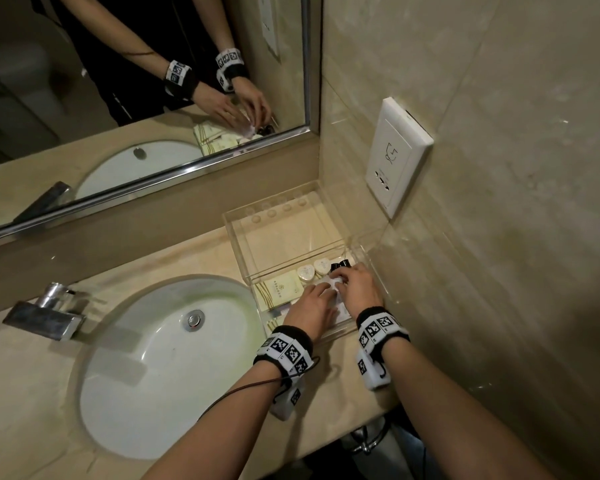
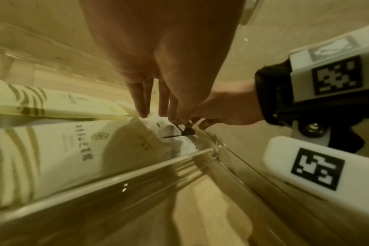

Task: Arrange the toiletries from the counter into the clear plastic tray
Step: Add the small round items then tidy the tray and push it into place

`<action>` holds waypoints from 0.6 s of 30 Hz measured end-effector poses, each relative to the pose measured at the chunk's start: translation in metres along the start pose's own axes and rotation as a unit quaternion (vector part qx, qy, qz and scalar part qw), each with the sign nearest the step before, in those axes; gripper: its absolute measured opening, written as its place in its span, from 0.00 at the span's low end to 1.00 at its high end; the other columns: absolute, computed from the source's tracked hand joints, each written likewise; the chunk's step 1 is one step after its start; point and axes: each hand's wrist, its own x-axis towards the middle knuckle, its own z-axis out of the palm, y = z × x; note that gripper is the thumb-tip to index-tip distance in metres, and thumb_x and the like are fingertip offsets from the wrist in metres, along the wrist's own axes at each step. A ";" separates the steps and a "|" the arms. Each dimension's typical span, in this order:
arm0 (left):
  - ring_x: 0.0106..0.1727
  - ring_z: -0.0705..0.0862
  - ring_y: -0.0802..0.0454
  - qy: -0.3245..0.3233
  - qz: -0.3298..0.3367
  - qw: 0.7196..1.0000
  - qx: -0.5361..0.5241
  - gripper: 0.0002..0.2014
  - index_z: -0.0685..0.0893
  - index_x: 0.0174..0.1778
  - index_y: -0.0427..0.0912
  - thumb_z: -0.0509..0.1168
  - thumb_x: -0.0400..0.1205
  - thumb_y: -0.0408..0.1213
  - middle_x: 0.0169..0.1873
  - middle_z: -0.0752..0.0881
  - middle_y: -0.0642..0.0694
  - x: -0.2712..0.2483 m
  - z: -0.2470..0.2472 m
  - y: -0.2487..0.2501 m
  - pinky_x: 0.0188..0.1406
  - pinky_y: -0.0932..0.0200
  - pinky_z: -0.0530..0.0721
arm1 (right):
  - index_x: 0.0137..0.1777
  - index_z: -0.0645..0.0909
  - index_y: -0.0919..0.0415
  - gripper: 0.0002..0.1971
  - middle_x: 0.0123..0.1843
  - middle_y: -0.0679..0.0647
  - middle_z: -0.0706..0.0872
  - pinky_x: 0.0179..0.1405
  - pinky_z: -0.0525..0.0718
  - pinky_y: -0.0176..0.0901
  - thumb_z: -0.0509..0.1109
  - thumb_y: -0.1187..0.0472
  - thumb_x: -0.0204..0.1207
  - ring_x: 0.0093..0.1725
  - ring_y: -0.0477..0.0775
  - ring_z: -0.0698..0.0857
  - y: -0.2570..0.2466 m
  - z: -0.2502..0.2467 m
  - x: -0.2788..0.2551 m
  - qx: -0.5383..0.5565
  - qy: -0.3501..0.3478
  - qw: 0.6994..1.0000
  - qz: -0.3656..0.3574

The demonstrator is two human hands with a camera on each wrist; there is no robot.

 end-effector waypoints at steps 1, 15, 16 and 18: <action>0.71 0.71 0.44 -0.011 -0.004 1.000 0.001 0.19 0.77 0.71 0.42 0.59 0.84 0.41 0.70 0.76 0.43 0.000 0.002 -0.001 0.70 0.48 0.75 | 0.53 0.85 0.45 0.10 0.58 0.50 0.78 0.45 0.88 0.50 0.71 0.62 0.78 0.49 0.54 0.84 -0.001 0.000 0.001 -0.007 -0.005 1.000 -0.002; 0.77 0.67 0.43 0.015 -0.009 1.000 0.014 0.21 0.72 0.76 0.44 0.57 0.86 0.38 0.76 0.72 0.45 0.013 0.004 -0.001 0.75 0.51 0.70 | 0.57 0.82 0.53 0.11 0.57 0.50 0.83 0.47 0.87 0.51 0.72 0.65 0.76 0.48 0.55 0.86 0.013 -0.007 -0.012 0.017 0.090 0.996 0.007; 0.78 0.65 0.43 0.016 -0.007 1.000 0.021 0.21 0.70 0.77 0.45 0.57 0.86 0.38 0.77 0.71 0.46 0.015 0.005 0.001 0.76 0.51 0.68 | 0.61 0.81 0.54 0.14 0.61 0.50 0.83 0.48 0.87 0.50 0.71 0.65 0.77 0.50 0.55 0.87 0.014 -0.007 -0.015 -0.008 0.096 0.995 0.009; 0.81 0.62 0.41 0.006 -0.001 0.999 0.044 0.22 0.68 0.78 0.47 0.56 0.86 0.41 0.79 0.68 0.46 0.017 0.009 0.003 0.80 0.50 0.64 | 0.69 0.79 0.54 0.20 0.67 0.52 0.81 0.54 0.87 0.50 0.71 0.66 0.77 0.55 0.57 0.87 0.017 -0.003 -0.019 -0.053 0.090 0.994 0.011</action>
